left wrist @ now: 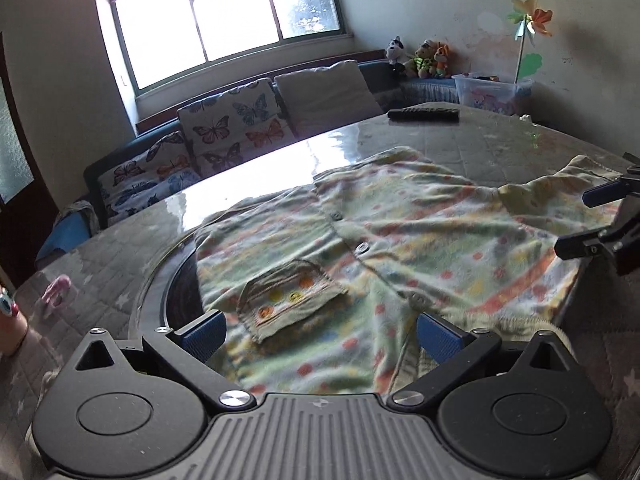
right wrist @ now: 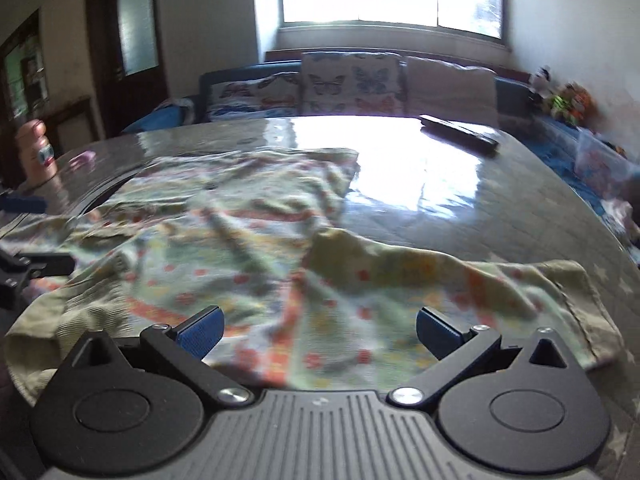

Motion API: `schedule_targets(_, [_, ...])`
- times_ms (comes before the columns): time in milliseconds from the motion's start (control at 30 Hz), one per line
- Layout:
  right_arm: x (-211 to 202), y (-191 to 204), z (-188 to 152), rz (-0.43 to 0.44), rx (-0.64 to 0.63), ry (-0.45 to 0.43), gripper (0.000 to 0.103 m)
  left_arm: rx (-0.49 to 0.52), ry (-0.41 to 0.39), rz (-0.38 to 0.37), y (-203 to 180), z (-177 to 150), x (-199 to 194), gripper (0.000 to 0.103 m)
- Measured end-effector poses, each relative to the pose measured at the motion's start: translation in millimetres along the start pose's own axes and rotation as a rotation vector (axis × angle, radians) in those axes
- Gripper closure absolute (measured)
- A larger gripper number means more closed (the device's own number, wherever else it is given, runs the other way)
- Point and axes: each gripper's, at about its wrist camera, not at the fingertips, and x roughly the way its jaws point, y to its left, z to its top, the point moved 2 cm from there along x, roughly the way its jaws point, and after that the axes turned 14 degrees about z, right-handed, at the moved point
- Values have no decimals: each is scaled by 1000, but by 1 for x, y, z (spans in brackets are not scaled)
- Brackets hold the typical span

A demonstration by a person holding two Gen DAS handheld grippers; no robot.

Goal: Fold clothes
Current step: 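Move the right gripper to the corduroy sleeve cuff and close on it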

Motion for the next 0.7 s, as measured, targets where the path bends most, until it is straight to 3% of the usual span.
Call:
schedule_targets(367, [-15, -84, -7, -144, 158, -45, 0, 95, -34, -74, -49, 19, 2, 0])
schedule_targets(700, [-9, -82, -9, -190, 115, -16, 0, 128, -46, -115, -79, 36, 7, 0])
